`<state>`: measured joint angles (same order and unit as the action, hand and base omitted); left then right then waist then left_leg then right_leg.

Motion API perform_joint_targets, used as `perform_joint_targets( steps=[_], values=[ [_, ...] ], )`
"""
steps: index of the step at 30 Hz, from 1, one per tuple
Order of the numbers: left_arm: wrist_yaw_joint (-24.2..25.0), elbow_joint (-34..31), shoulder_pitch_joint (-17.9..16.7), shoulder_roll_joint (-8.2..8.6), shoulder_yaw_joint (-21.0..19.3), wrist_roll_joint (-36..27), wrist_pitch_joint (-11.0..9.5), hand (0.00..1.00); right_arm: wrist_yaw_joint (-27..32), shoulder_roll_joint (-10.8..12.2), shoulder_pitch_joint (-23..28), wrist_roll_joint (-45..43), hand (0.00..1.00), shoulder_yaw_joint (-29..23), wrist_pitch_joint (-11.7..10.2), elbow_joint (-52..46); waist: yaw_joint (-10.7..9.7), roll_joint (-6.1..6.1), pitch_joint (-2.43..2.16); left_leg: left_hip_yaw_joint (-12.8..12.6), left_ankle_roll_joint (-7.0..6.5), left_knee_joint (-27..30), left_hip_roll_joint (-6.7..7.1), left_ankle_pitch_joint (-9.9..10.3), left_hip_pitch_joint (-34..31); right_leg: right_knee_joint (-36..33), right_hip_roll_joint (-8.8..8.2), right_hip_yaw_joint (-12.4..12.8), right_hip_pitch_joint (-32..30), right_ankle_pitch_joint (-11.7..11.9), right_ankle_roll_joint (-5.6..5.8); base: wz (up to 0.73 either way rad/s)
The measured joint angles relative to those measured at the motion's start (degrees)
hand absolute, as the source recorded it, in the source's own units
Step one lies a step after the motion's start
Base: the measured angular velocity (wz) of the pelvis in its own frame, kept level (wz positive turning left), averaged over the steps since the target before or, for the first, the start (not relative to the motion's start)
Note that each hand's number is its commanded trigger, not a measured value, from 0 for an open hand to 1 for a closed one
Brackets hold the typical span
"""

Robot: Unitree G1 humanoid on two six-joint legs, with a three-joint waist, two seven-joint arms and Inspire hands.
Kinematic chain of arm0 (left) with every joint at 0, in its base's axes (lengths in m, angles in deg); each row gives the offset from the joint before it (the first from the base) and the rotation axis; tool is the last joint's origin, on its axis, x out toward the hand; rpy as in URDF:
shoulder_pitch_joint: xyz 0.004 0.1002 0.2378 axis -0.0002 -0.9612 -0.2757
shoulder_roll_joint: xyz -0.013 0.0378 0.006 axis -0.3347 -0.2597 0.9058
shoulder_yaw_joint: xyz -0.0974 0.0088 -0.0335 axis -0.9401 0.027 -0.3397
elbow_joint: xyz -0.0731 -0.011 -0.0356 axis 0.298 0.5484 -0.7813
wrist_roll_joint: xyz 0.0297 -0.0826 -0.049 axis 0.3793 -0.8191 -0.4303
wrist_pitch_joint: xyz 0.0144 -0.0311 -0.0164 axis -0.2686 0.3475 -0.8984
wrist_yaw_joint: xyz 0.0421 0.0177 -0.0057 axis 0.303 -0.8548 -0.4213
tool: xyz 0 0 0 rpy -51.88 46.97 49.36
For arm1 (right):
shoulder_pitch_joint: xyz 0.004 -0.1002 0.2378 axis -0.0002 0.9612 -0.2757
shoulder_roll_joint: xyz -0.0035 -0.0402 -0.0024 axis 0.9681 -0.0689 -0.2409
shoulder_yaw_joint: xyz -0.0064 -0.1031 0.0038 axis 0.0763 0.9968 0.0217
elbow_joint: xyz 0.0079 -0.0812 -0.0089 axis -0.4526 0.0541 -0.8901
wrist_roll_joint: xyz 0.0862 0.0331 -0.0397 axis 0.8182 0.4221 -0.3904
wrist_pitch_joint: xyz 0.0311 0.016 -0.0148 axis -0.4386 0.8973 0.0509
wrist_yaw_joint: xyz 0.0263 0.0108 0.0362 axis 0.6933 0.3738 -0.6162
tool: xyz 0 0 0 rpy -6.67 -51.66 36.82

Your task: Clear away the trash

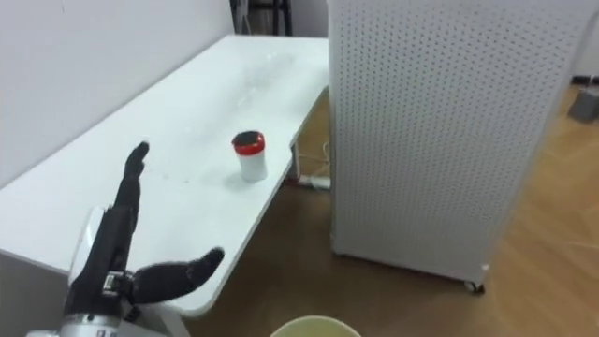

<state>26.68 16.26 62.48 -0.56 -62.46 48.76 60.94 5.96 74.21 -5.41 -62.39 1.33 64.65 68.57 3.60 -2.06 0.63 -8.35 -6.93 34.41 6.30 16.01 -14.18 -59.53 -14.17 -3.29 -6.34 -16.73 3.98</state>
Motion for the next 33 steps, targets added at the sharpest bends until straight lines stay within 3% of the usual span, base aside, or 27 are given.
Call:
perform_joint_targets(
  steps=[1,2,3,4,5,6,7,8,10,12,13,15,16,17,19,25,33],
  values=[
    [-0.35,-0.03,0.25,-0.07,-0.02,0.01,0.0,0.0,0.51,-0.05,-0.17,-0.04,1.0,-0.16,-0.01,-0.69,-0.12,0.92,0.4,0.94,-0.15,-0.13,-0.33,1.32,1.18,-2.23,0.45,-0.05,-1.58,2.04,-0.08,-0.04],
    [-0.53,-0.02,0.39,-0.08,-0.06,-0.02,0.0,0.0,0.57,-0.08,-0.2,-0.05,1.0,-0.19,-0.01,-1.15,-0.1,1.25,0.47,1.02,-0.15,-0.36,-0.6,1.78,1.62,-2.66,0.64,-0.12,-2.75,0.86,-0.03,-0.05],
    [-0.81,0.01,0.63,-0.12,-0.17,-0.05,0.0,0.0,0.43,-0.16,-0.15,0.04,1.0,-0.18,-0.01,-2.07,-0.21,1.73,0.58,1.09,-0.22,-1.33,-1.04,2.23,2.61,-2.31,1.57,-0.1,-5.91,-2.04,-0.58,0.0],
    [-0.93,0.04,0.94,-0.04,-0.17,0.02,0.0,0.0,0.23,-0.37,-0.15,0.23,1.0,-0.2,-0.01,-2.61,-0.17,2.38,0.97,1.38,-0.1,-2.18,-1.81,2.57,3.8,0.8,3.01,-0.36,-8.62,-4.11,-0.85,0.0],
    [-0.99,0.04,0.98,-0.04,-0.12,0.04,0.0,0.0,0.27,-0.36,-0.15,0.22,1.0,-0.18,0.0,-2.63,-0.25,2.61,0.9,1.66,-0.03,-2.8,-2.05,2.61,4.19,3.39,3.46,-0.96,-9.77,-4.54,-0.93,0.13],
    [-1.21,0.05,1.19,-0.01,0.07,-0.02,0.01,0.0,0.33,-0.36,-0.17,0.09,1.0,-0.09,-0.01,-2.67,-0.57,2.74,0.84,2.3,0.18,-4.16,-2.41,2.67,5.3,11.18,4.45,-2.16,-10.99,-4.42,-0.94,0.16],
    [-1.45,0.21,1.31,0.03,0.16,-0.03,0.01,0.0,0.35,-0.33,-0.08,-0.18,1.0,0.09,-0.01,-2.66,-0.88,2.64,0.8,2.77,0.61,-5.11,-2.71,2.85,6.48,21.1,5.64,-2.51,-10.81,-3.15,-1.53,0.33],
    [-1.55,0.8,1.41,0.14,0.12,-0.08,0.08,0.0,0.38,-0.34,0.09,-0.71,1.0,0.16,0.0,-2.57,-1.54,2.62,0.74,4.06,1.44,-5.28,-2.85,3.42,7.57,25.86,6.77,-2.73,-10.3,2.91,-1.96,0.43],
    [-1.52,1.17,1.39,0.39,0.3,-0.02,0.29,0.0,0.44,-0.49,0.34,-0.71,1.0,0.07,0.01,-2.33,-1.78,2.86,0.21,5.38,2.04,-6.81,-3.77,3.43,9.17,28.28,7.88,-4.07,-8.04,3.69,-3.2,0.25],
    [-1.54,0.96,1.46,-0.08,0.11,-0.05,0.49,0.0,0.45,-0.45,-0.53,-0.62,1.0,0.08,0.01,-2.3,-1.39,2.93,0.16,5.33,3.41,-8.29,-5.07,2.65,9.93,31.57,9.43,-4.13,-6.04,4.66,-4.05,-0.03],
    [-1.52,0.88,1.39,-0.26,0.16,-0.04,0.93,0.0,0.42,-0.5,-0.87,-0.66,1.0,0.07,0.03,-2.29,-1.61,2.63,0.31,5.27,4.4,-6.9,-5.73,2.09,9.27,34.09,10.21,-2.76,-4.32,5.1,-4.11,0.14],
    [-1.34,0.55,1.52,-0.2,0.43,-0.05,1.82,0.0,0.4,-0.33,-1.14,-0.31,1.0,-0.3,0.13,-2.29,-2.11,1.64,0.37,6.06,6.28,-7.91,-5.9,1.37,7.05,36.25,10.48,1.29,-2.97,5.52,-3.65,0.4],
    [-1.08,-0.04,2.15,0.12,0.75,-0.02,2.03,0.0,0.39,-0.36,-1.25,-0.23,1.0,-1.18,0.37,-2.21,-2.27,1.5,0.34,6.58,5.33,-12.21,-6.88,-1.18,5.75,36.98,10.97,2.48,-3.08,5.61,-3.26,0.34],
    [-1.08,-0.1,2.06,0.21,0.87,-0.06,2.06,0.0,0.41,-0.19,-1.22,-0.31,1.0,-1.45,0.86,-2.1,-1.74,1.0,0.21,5.85,5.39,-12.41,-6.82,-1.63,6.28,37.21,10.95,3.0,-3.23,5.63,-2.86,0.0],
    [-0.92,-0.17,1.3,-0.05,0.88,-0.09,2.98,0.0,0.28,-0.14,-1.18,-0.72,1.0,-1.42,1.42,-2.18,-0.04,0.69,0.12,4.51,5.2,-14.2,-6.8,-1.92,8.78,41.08,11.26,1.95,-0.63,6.06,-2.24,-0.32],
    [-0.03,-0.87,1.25,-0.33,1.2,-0.06,3.15,0.0,-2.55,-0.14,-1.5,-1.57,1.0,-1.41,1.51,-2.81,-0.38,1.34,-0.29,4.51,5.19,-17.35,-6.67,-1.92,12.05,44.56,11.44,1.42,2.73,6.74,-2.05,-0.07],
    [1.26,-1.0,1.11,-0.32,1.4,-0.11,3.16,0.0,-3.47,-0.19,-1.54,-1.56,1.0,-1.44,1.52,-2.84,-0.48,1.86,-0.33,3.87,5.2,-19.18,-6.79,-1.92,13.76,44.95,11.76,1.4,3.3,6.74,-2.06,-0.07]
  ],
)
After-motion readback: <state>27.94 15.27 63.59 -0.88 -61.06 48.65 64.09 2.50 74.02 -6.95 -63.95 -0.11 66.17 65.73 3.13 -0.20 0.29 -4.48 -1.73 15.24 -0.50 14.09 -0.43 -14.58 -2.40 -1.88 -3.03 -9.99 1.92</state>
